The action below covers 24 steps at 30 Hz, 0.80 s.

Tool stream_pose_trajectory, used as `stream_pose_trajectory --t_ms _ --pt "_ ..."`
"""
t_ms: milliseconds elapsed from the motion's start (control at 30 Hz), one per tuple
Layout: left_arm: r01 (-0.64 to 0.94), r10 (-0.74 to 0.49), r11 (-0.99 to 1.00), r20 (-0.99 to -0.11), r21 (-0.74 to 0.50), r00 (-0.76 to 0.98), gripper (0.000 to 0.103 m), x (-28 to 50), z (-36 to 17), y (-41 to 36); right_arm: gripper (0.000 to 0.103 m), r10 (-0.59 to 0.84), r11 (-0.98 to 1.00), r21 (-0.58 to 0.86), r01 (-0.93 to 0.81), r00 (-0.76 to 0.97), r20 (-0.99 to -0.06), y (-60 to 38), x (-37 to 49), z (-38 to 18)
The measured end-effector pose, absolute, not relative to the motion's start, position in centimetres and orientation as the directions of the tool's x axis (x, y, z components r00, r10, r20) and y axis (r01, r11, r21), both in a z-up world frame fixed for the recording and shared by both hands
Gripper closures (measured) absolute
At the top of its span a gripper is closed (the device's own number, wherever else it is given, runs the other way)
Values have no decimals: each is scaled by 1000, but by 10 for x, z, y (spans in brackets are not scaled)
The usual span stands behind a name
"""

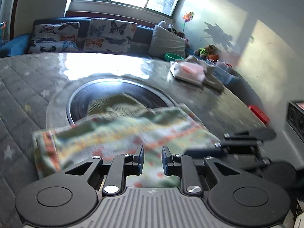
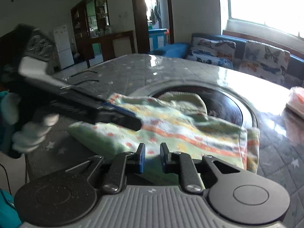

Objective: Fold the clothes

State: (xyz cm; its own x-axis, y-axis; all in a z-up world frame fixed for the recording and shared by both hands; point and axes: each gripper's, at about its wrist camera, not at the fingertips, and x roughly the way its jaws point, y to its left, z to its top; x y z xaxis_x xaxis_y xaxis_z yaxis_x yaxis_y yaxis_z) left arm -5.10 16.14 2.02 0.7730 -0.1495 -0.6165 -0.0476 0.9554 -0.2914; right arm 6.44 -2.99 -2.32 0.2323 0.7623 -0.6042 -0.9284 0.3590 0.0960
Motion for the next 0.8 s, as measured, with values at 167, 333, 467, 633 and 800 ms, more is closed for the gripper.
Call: stream_pose_trajectory --t_ms 167,333,467,633,800 --pt "-57 -158 951 -636 -304 756 81 -61 7 156 87 747 383 94 -919 248 -617 -40 67 -27" --pt "-69 -160 945 -635 -320 756 81 -66 3 158 87 723 424 91 -901 276 -634 -52 71 -34" --pt "-73 -163 941 -629 -331 760 81 -69 2 160 87 696 462 76 -884 308 -648 -63 76 -37" --pt "-85 -157 936 -619 -343 770 81 -77 4 165 87 669 506 63 -860 345 -659 -79 83 -38" --pt "-140 -120 924 -618 -355 777 81 -90 4 181 88 643 542 51 -839 375 -668 -93 89 -38"
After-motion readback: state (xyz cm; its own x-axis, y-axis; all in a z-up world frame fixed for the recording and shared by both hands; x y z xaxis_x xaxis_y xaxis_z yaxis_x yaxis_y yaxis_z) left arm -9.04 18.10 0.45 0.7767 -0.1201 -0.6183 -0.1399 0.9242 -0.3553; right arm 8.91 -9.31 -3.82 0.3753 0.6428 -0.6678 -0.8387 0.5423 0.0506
